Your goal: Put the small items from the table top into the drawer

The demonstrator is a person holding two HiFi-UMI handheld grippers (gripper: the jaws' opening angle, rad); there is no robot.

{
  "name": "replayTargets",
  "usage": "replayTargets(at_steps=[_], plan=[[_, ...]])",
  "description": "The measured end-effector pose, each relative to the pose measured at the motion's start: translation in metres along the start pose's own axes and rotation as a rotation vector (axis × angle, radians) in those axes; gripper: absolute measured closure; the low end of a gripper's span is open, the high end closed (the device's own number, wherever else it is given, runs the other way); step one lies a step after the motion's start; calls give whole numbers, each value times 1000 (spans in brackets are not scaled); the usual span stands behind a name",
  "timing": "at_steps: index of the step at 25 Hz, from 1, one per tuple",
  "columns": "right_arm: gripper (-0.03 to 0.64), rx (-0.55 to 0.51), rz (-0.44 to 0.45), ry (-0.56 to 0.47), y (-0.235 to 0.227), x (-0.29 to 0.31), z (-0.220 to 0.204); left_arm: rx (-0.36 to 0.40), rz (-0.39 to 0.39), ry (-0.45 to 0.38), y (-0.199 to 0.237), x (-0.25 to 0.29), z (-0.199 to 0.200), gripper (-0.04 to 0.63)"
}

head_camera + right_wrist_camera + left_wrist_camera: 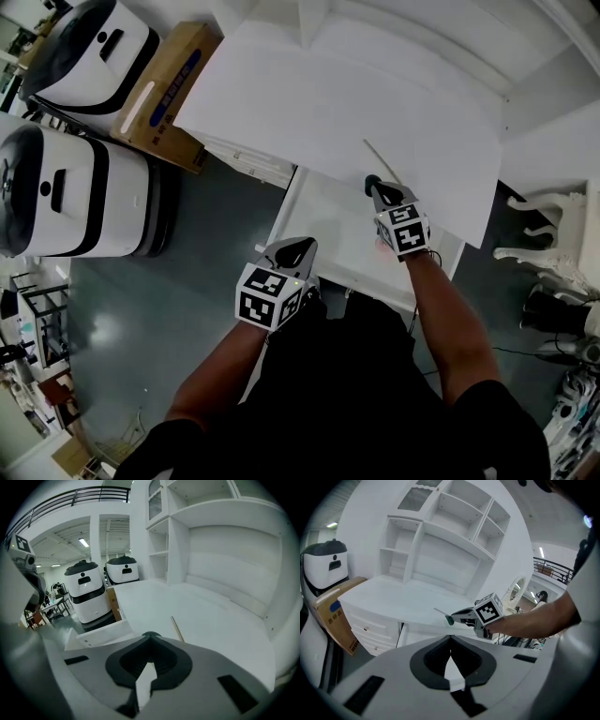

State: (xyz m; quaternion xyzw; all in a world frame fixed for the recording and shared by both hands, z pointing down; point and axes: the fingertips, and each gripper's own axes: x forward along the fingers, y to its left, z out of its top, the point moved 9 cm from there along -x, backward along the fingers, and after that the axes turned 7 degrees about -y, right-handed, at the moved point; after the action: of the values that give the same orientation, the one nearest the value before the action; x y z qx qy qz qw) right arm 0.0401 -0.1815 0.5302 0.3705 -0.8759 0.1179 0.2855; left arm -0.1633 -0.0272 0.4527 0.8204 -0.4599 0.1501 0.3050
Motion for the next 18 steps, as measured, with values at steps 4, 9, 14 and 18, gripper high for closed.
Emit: replayTargets(at_steps=[4,9,14,18], plan=[[592,19,-10,-25,4,-18,-2,13,-20,4,-2,3,1,592],[592,31,-31,-27,11,-39,-17,34,-45,19,-5,8,1,592],[592,64,-66,9,14,-62,-49,59,-80,47,-11,18,-2,592],[592,107,-105,46,13,-79,-77,84,-114,72,-19,28,-4,592]])
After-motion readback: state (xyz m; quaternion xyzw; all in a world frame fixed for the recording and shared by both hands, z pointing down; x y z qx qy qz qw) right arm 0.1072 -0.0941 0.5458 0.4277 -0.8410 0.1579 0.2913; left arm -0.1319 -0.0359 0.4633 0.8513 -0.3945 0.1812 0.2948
